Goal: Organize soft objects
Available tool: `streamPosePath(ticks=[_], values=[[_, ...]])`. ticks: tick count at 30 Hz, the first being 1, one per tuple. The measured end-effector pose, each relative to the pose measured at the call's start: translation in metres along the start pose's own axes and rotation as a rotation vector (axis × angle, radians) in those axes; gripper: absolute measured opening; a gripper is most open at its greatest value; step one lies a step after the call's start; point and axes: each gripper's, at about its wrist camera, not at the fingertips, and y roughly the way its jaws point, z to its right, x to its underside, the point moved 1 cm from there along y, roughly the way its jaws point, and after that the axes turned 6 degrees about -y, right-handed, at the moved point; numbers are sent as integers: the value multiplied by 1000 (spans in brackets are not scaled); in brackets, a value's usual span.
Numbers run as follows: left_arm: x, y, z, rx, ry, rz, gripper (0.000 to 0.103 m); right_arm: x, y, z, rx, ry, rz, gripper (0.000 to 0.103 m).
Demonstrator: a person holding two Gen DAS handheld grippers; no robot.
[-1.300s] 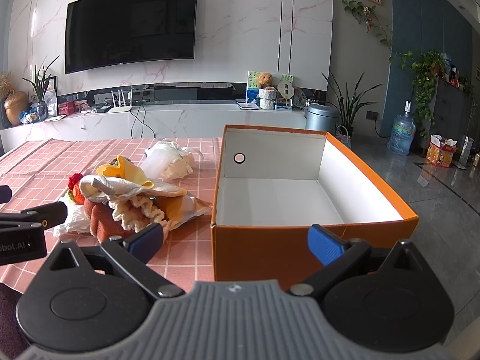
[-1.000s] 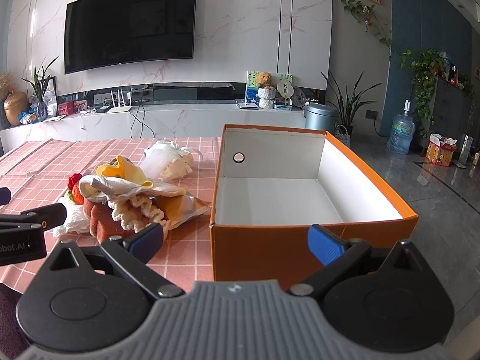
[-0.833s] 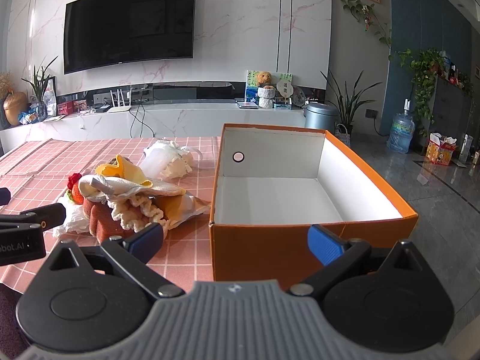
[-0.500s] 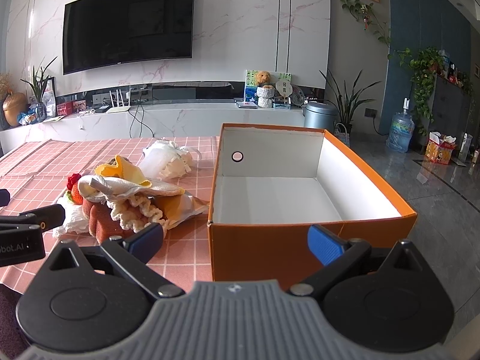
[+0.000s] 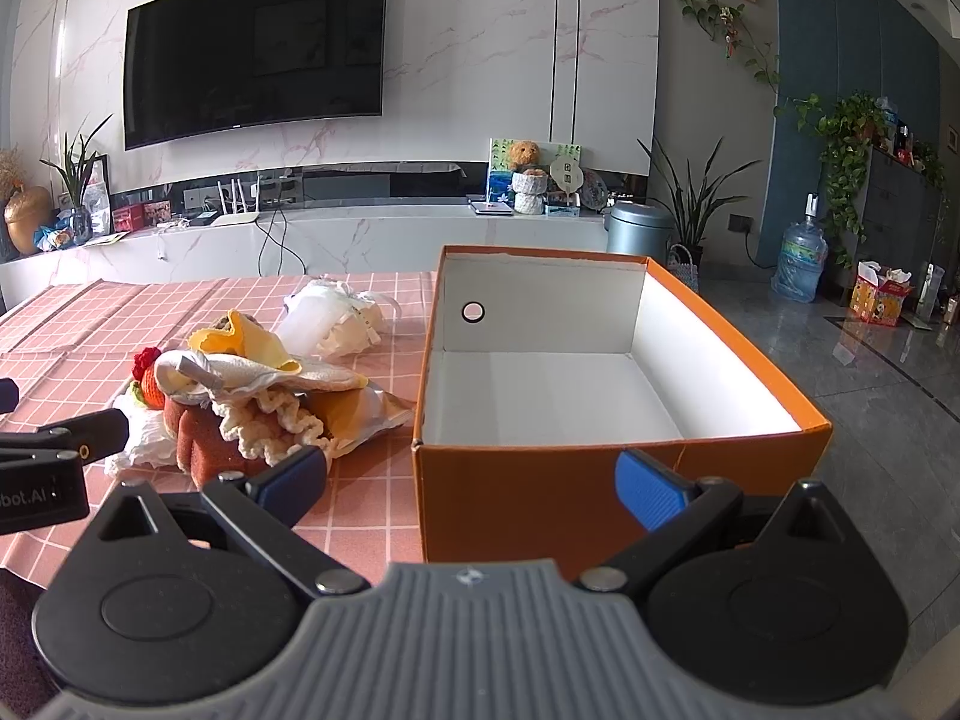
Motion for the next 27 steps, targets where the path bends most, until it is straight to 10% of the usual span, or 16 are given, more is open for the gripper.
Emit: streamPosePath(ticks=[27], values=[[0,0,1,0,1,-2,103,-2,3,0,7,9,-6,101]])
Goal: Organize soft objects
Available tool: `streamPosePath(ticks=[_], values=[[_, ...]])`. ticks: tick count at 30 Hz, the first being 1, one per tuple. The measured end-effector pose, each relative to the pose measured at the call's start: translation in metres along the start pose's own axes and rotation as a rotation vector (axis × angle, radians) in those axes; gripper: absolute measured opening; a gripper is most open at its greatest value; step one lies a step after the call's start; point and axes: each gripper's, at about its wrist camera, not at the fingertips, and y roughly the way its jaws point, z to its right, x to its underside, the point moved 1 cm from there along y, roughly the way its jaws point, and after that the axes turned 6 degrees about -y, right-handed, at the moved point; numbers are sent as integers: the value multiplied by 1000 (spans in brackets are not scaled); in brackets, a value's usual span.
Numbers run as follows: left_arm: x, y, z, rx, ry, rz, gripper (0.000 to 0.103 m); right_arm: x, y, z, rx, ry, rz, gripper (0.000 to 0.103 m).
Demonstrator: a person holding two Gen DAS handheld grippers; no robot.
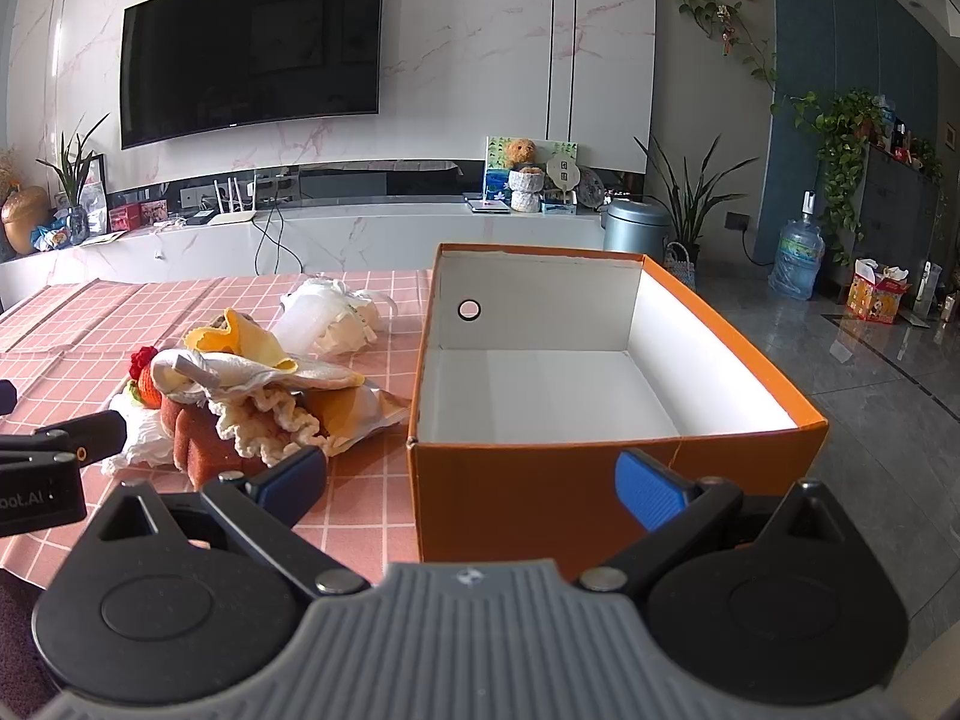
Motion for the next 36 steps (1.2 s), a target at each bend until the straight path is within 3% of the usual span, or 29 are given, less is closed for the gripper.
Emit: streamPosePath(ticks=[25,32,36], values=[[-5,-1,0,41,30,-7,103,-4,-8,0,9,-17,43,101],[-16,3,-5,82,23,-27,100,-16,-10,-5,-17,-50,88,101],[-26,9,-12,127,-4,-50,99,-28,-6,-9,-85,-64,96,100]])
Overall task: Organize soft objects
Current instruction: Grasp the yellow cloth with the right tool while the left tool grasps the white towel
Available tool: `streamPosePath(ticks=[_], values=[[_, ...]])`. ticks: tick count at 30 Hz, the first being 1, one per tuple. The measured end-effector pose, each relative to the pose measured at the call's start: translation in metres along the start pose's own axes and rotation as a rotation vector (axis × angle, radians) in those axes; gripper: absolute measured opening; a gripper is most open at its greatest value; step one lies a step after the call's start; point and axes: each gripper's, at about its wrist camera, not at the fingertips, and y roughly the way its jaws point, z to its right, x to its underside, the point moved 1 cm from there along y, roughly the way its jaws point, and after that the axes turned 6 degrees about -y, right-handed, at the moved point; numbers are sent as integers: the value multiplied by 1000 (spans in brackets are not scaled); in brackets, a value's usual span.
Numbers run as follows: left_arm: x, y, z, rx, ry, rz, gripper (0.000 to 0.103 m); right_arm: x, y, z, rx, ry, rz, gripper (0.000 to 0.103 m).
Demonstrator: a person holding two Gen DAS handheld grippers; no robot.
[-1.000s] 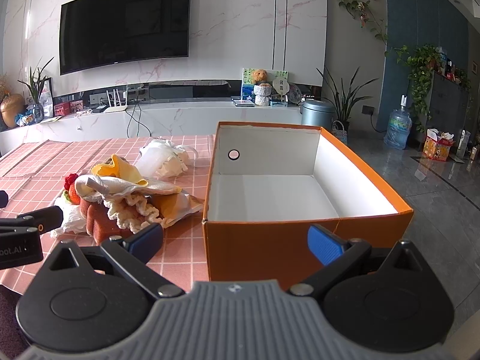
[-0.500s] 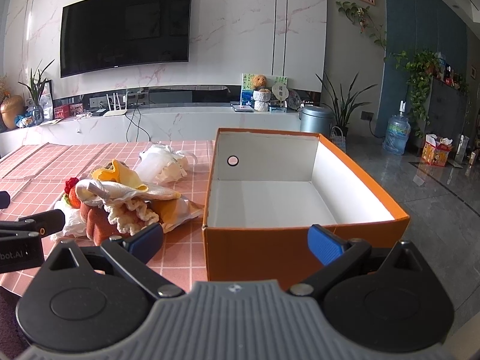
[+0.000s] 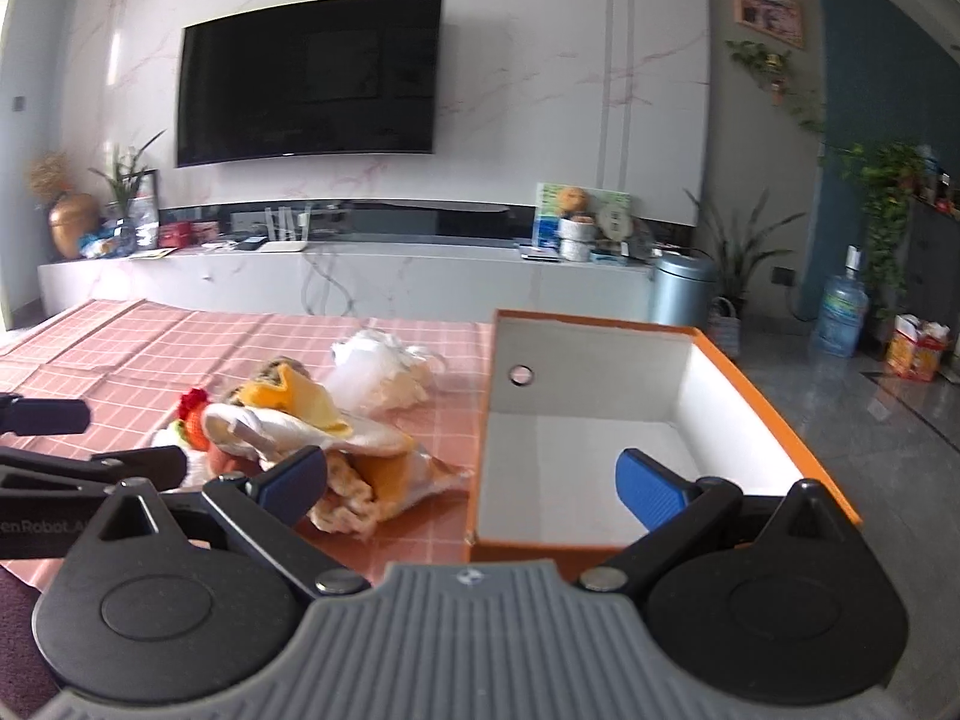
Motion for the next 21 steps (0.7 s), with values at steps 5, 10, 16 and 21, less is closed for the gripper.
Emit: streamPosePath(ticks=[5,10,16,21], values=[[-13,9,-11,40,-27,-36,99,-14,9,-7,-57,-69,7,100],[-23,25,-25,69,-58,-100,101,-30,25,-17,-105,-161,8,85],[-35,42,-42,105,-83,-112,101,-49,49,-24,-199,-224,-24,68],[-46,58,-55,95,-96,-112,100,-66,73,-28,-262,-227,-46,68]])
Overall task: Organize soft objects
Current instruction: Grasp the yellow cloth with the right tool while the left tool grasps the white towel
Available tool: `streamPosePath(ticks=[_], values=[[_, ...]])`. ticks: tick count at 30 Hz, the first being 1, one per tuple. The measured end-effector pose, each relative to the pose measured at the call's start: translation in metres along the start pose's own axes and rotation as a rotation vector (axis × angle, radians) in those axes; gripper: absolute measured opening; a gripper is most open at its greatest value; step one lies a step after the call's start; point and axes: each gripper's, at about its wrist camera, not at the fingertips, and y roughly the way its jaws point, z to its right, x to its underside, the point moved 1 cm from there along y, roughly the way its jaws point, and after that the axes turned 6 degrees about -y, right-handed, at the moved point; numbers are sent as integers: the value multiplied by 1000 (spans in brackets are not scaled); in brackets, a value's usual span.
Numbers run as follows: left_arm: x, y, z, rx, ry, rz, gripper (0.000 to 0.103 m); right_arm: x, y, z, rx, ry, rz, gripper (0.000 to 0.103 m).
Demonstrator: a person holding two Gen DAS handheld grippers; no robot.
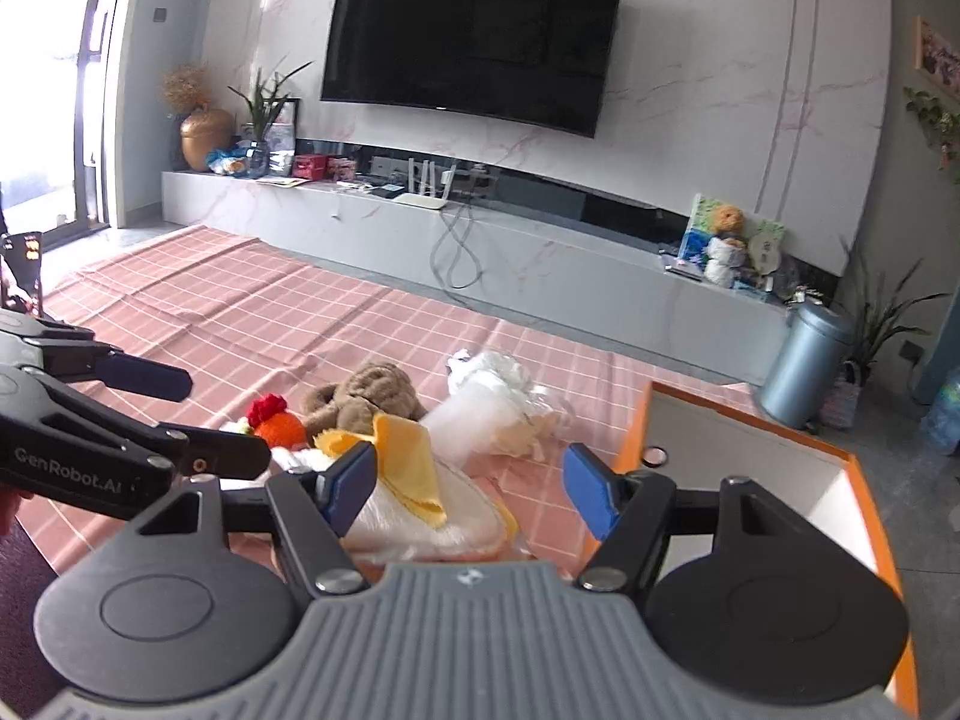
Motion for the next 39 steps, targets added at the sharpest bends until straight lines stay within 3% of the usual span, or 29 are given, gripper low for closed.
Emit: streamPosePath(ticks=[2,5,10,13,18,26,29,31,32,34,39], values=[[-5,5,-6,-16,-18,8,99,-8,13,3,-37,3,-24,68],[-9,14,-12,-20,-3,16,86,-16,32,7,-80,15,-60,68],[-12,27,-24,-32,-9,11,86,-32,70,7,-98,-30,-146,69],[-17,34,-31,-5,-13,-41,80,-40,91,8,-170,-9,-197,69],[-23,48,-45,42,-17,-146,80,-45,119,-3,-233,-36,-243,61],[-22,61,-52,59,-37,-202,80,-38,159,-7,-313,57,-381,60],[-20,64,-51,74,-43,-217,80,-32,169,-8,-334,92,-420,43],[-20,63,-49,81,-46,-216,80,-27,173,-9,-355,109,-445,24],[-20,62,-48,84,-47,-216,80,-25,174,-10,-358,114,-452,21],[-21,60,-44,94,-43,-214,80,-23,172,-11,-352,118,-448,4],[-24,53,-38,122,-57,-195,83,-25,156,-3,-337,121,-406,1]])
